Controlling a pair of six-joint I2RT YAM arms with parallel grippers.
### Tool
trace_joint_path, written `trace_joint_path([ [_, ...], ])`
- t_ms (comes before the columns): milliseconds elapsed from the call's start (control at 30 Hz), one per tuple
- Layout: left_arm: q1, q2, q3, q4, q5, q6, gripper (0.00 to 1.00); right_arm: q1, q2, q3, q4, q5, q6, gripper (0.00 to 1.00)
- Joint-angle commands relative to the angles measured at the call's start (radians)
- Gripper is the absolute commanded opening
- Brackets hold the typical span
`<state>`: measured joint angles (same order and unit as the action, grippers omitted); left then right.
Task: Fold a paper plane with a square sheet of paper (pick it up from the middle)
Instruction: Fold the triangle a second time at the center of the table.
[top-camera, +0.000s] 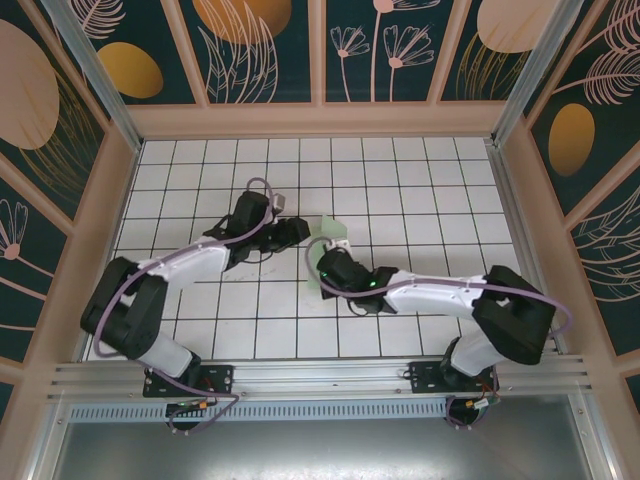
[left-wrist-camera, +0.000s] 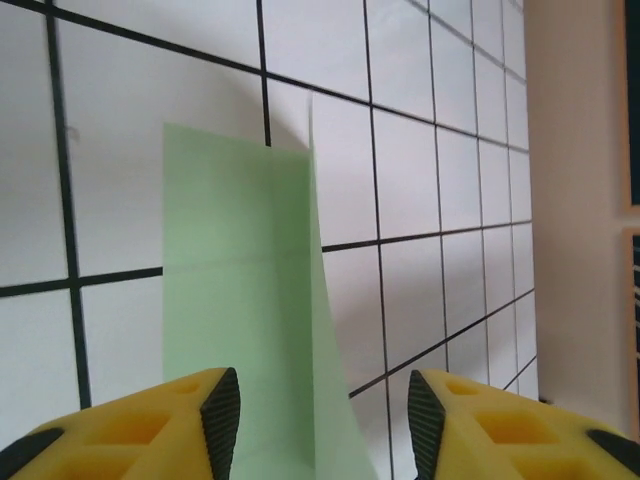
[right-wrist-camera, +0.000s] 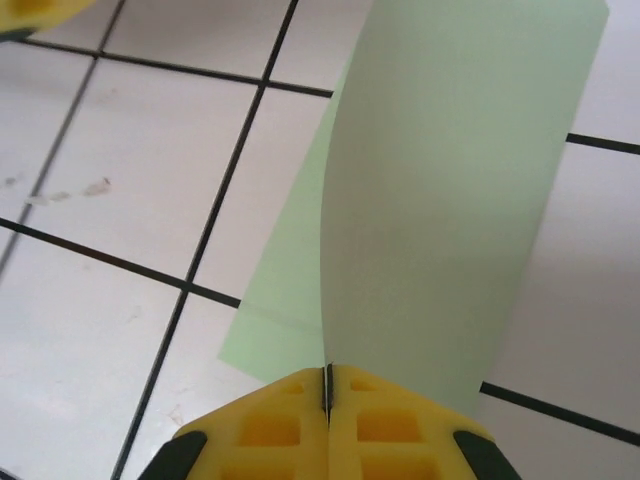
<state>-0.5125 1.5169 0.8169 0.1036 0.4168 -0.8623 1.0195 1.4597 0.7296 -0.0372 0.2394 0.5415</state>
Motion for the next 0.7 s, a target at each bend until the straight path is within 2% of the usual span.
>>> trace_joint_path([
  [0, -0.004, -0.061, -0.087, 0.008, -0.053, -0.045, 0.47, -0.092, -0.066, -0.078, 0.181, -0.318, -0.036, 0.01],
  [167, -0.051, -0.08, -0.138, 0.03, 0.001, -0.046, 0.39, -0.23, -0.102, -0.145, 0.263, -0.556, -0.047, 0.02],
  [233, -0.077, -0.064, -0.14, 0.04, 0.009, -0.049, 0.35, -0.263, -0.102, -0.156, 0.277, -0.609, -0.053, 0.02],
  [400, -0.139, 0.01, -0.123, 0.07, 0.002, -0.067, 0.29, -0.321, -0.111, -0.199, 0.322, -0.685, -0.046, 0.02],
  [533, -0.17, 0.064, -0.102, 0.081, -0.011, -0.075, 0.23, -0.336, -0.112, -0.215, 0.324, -0.693, -0.049, 0.02],
  [667, -0.2, 0.103, -0.087, 0.078, -0.041, -0.088, 0.22, -0.345, -0.11, -0.226, 0.333, -0.698, -0.045, 0.03],
])
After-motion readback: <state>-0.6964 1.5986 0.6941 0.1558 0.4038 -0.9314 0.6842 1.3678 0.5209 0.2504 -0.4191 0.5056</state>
